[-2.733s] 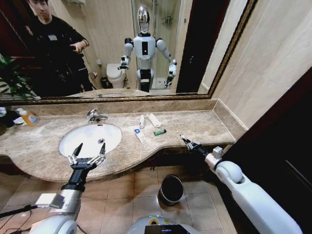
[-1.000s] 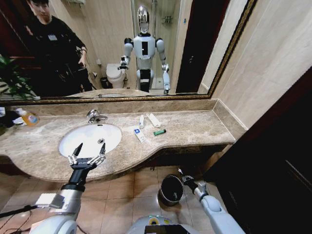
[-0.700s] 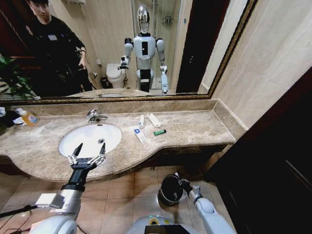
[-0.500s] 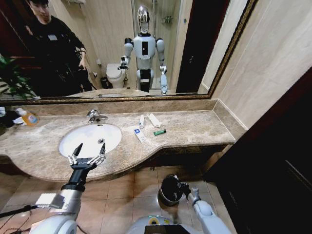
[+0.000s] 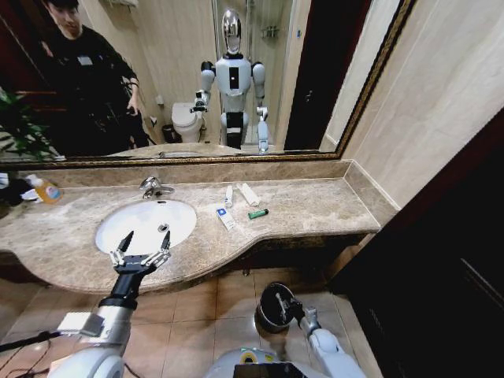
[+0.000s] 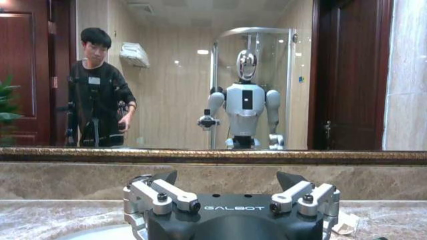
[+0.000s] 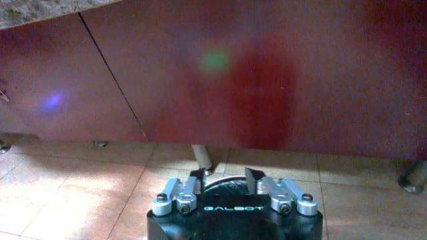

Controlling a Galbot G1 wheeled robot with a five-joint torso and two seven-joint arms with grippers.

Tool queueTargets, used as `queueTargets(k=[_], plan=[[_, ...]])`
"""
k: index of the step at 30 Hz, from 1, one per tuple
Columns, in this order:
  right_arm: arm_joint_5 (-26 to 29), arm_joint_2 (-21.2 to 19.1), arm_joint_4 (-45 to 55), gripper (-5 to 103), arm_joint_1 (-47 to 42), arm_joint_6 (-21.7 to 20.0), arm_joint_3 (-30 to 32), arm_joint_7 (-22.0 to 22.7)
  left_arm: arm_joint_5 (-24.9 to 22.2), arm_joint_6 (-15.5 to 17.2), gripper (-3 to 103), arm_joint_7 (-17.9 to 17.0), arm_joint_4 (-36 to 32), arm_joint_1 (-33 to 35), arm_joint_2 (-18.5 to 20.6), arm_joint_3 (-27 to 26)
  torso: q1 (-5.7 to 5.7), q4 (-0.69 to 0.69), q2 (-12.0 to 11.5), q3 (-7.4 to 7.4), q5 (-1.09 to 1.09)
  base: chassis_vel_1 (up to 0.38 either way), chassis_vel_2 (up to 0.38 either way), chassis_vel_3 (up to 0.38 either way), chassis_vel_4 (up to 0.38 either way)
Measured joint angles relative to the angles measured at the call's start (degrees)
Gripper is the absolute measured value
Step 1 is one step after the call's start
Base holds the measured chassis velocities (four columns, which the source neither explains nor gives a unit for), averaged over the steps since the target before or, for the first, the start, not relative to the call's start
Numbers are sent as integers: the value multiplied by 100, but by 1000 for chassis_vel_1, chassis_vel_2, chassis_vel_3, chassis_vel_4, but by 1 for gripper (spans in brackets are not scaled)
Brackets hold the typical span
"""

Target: Pick up the trash from the sink and place it in the trash bin.

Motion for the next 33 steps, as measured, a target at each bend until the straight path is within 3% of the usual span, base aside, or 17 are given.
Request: queueTargets(k=[5, 6, 9, 11, 14, 17, 33], plan=[[-7, -29, -32, 63, 37, 24, -3, -2, 0, 0, 100, 0, 0, 0, 0, 0, 0, 0, 0, 0, -1, 0, 0, 0, 0], [-7, -29, -32, 63, 37, 24, -3, -2, 0, 0, 100, 0, 0, 0, 0, 0, 0, 0, 0, 0, -1, 0, 0, 0, 0], [2, -45, -23, 79, 47, 24, -8, -7, 0, 0, 100, 0, 0, 0, 0, 0, 0, 0, 0, 0, 0, 0, 0, 0, 0], [5, -47, -23, 79, 48, 24, -11, -8, 0, 0, 100, 0, 0, 0, 0, 0, 0, 0, 0, 0, 0, 0, 0, 0, 0], [8, -47, -34, 95, 62, 23, -16, -10, 0, 0, 100, 0, 0, 0, 0, 0, 0, 0, 0, 0, 0, 0, 0, 0, 0], [7, -51, -44, 100, 69, 22, -22, -11, 0, 0, 100, 0, 0, 0, 0, 0, 0, 0, 0, 0, 0, 0, 0, 0, 0], [17, -138, 49, 100, 22, 2, -19, -14, 0, 0, 100, 0, 0, 0, 0, 0, 0, 0, 0, 0, 0, 0, 0, 0, 0]])
